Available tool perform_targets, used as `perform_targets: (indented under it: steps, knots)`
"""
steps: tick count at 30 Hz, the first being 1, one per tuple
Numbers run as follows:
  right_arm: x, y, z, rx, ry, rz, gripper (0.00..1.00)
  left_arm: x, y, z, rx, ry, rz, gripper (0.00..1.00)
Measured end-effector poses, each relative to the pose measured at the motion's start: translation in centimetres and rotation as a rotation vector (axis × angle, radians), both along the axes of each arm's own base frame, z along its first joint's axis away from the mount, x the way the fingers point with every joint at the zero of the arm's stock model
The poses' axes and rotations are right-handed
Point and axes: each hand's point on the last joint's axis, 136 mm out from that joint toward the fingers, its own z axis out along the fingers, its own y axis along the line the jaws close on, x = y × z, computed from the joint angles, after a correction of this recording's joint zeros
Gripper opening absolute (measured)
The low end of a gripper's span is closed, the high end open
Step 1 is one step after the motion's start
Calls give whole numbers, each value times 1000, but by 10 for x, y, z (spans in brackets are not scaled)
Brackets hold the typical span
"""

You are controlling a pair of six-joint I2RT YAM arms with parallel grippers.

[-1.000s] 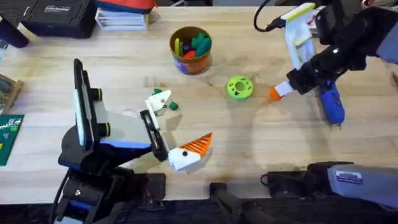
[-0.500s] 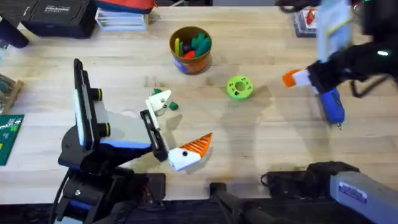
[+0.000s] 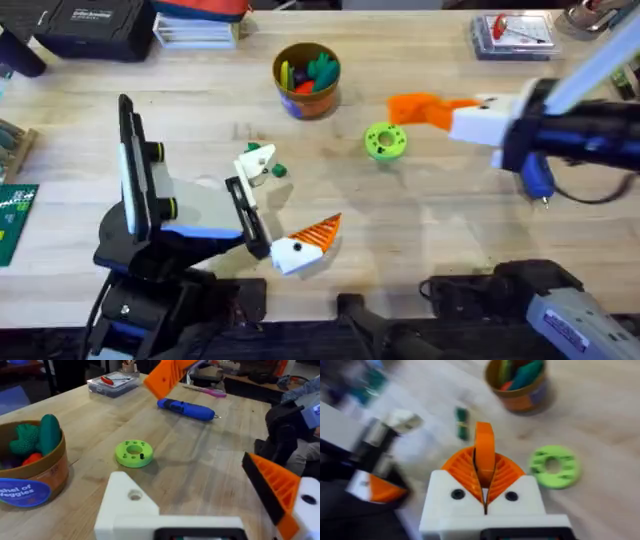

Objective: Pick up the gripper from the table and insert it into the empty holder that is missing its gripper. Then pick up a screw, insert it into the mounting hole, and use the screwdriver to tighten it. Finally, clean up the table by picking up the vegetable and placing it into the bucket.

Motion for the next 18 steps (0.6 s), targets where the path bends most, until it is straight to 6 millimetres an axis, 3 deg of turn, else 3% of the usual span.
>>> perform_targets:
  steps: [7, 18]
  knots:
    - [-12, 30, -38, 347, 531, -6, 7, 0, 0, 0, 0, 0, 0, 986]
    - [-34, 95, -63, 381, 882, 176, 7, 0, 0, 0, 0, 0, 0, 987]
